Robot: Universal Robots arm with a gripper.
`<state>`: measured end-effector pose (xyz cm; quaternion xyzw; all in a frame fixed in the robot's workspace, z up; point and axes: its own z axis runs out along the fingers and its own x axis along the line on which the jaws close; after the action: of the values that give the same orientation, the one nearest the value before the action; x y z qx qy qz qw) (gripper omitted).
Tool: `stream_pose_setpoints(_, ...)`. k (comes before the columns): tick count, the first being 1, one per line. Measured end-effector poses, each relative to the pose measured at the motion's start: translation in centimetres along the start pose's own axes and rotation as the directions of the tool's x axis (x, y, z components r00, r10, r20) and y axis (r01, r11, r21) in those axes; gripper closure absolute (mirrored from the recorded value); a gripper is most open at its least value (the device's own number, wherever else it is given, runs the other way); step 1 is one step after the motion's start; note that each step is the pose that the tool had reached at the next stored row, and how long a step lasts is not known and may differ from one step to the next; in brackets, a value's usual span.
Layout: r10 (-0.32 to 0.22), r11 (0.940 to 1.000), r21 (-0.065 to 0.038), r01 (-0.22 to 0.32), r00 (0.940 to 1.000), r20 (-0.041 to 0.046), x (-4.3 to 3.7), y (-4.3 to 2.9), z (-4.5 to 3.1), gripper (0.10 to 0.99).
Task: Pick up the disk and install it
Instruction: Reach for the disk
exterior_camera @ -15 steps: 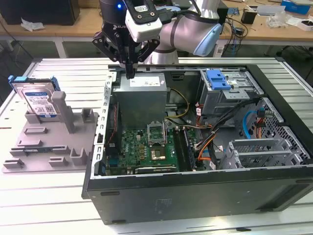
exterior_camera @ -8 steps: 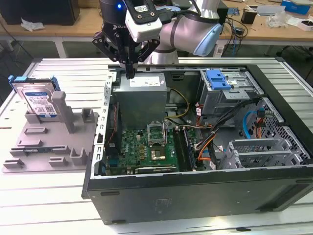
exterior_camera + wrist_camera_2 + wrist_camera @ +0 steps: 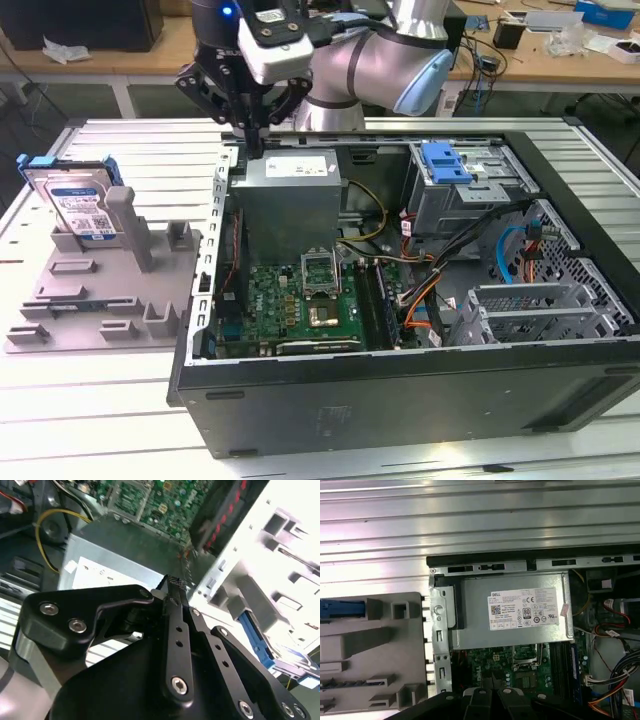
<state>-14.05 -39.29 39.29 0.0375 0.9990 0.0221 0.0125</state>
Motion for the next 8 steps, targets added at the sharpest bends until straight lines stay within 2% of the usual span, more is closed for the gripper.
stream_pose_setpoints(5, 0.0, 1.0, 0.0, 0.0, 1.0, 0.0, 2.0, 0.78, 0.04, 0.98)
stream_pose_setpoints(8, 0.0, 1.0, 0.0, 0.0, 1.0, 0.0, 3.57, 1.39, 0.09, 0.98)
